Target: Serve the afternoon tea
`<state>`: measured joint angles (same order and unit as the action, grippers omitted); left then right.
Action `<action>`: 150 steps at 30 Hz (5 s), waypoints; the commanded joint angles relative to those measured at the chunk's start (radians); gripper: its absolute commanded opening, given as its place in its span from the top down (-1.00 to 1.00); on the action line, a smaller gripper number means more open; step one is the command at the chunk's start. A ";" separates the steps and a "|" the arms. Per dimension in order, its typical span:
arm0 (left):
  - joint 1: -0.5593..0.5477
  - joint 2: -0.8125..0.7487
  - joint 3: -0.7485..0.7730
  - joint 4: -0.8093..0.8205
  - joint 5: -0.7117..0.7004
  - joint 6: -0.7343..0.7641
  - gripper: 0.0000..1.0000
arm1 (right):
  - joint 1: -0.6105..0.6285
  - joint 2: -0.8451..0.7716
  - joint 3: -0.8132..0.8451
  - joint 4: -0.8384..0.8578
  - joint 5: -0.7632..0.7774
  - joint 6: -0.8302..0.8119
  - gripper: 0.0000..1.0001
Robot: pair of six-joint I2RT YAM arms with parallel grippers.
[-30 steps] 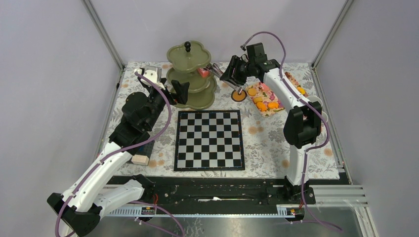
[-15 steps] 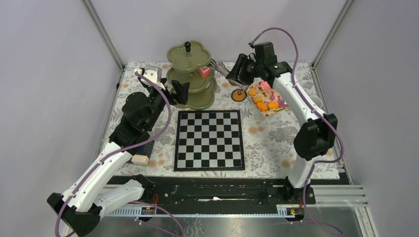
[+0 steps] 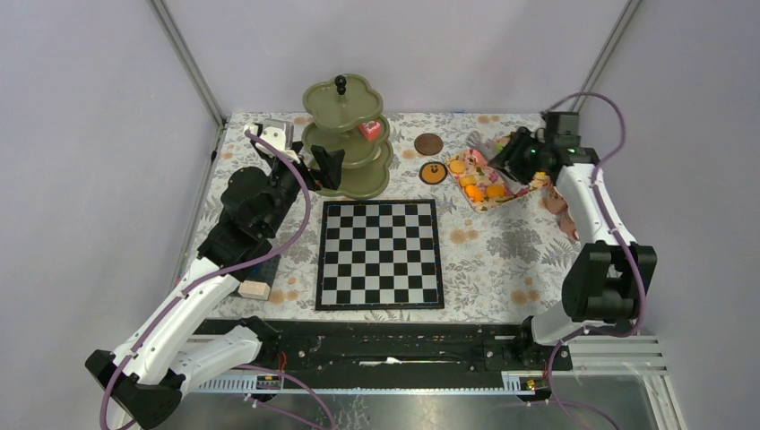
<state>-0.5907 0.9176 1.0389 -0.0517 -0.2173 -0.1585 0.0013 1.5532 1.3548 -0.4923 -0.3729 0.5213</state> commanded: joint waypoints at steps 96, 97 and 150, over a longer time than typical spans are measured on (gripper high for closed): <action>-0.003 0.008 0.004 0.041 0.044 -0.035 -0.98 | 0.058 -0.053 -0.161 -0.057 0.682 -0.090 0.46; -0.003 0.007 0.003 0.041 0.044 -0.035 -0.98 | 0.059 -0.065 -0.161 -0.048 0.675 -0.107 0.47; -0.003 -0.028 -0.002 0.045 0.004 -0.012 -0.98 | 0.677 0.327 0.507 -0.031 0.397 -0.044 0.46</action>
<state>-0.5907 0.9047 1.0374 -0.0509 -0.2054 -0.1806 0.6640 1.8633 1.7866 -0.4976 -0.0082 0.5087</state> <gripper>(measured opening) 0.990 0.400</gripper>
